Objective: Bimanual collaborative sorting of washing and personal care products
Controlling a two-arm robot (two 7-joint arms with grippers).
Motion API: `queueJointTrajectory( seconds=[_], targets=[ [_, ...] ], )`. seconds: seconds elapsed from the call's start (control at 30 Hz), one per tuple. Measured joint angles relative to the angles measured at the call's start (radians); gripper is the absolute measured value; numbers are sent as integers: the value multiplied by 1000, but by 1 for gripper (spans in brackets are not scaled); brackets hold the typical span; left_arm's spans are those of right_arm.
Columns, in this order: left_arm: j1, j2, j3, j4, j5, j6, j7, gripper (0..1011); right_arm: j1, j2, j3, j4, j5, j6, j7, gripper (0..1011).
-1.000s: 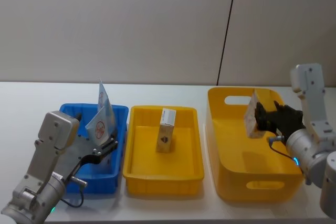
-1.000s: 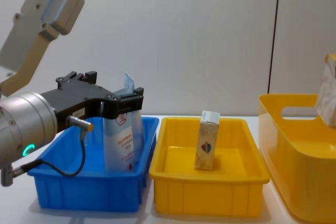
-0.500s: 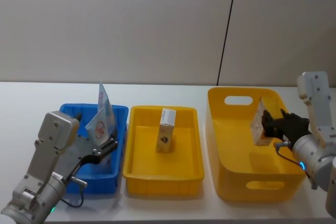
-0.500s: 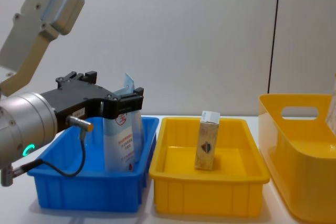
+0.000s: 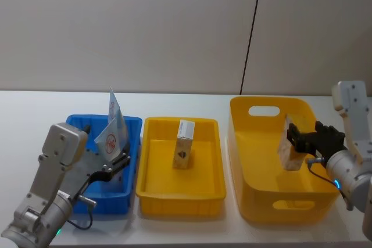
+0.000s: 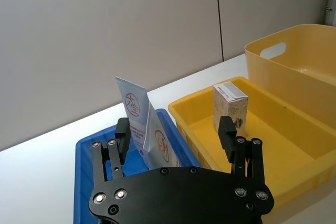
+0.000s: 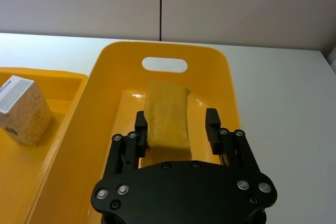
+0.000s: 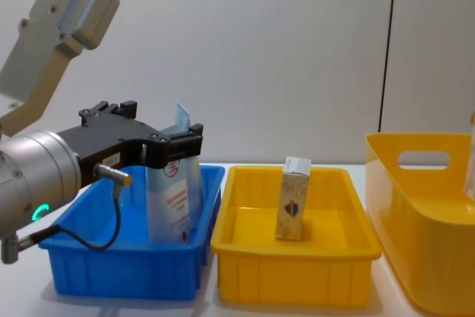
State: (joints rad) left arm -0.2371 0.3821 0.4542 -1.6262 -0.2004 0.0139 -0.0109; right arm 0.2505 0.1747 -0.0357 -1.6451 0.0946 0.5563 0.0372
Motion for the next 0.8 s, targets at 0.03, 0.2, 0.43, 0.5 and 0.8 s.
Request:
queueJointTrajectory(
  seconds=[0.03, 0.2, 0.43, 0.5, 0.8],
  targets=[
    [0, 0, 0, 0, 0, 0, 0, 1001, 0, 0, 1, 0, 0, 0, 0, 622],
    [0, 0, 0, 0, 0, 0, 0, 1001, 1, 0, 3, 2, 1, -1, 1, 806],
    [0, 0, 0, 0, 0, 0, -1, 1001, 1, 0, 4, 4, 1, -2, 2, 973],
    [0, 0, -1, 0, 0, 4, -3, 1001, 1, 0, 5, 4, 1, -2, 2, 1003],
    [-7, -5, -7, 19, -11, 35, -20, 1001, 1, 0, 6, 5, 1, -3, 2, 1004]
  ],
)
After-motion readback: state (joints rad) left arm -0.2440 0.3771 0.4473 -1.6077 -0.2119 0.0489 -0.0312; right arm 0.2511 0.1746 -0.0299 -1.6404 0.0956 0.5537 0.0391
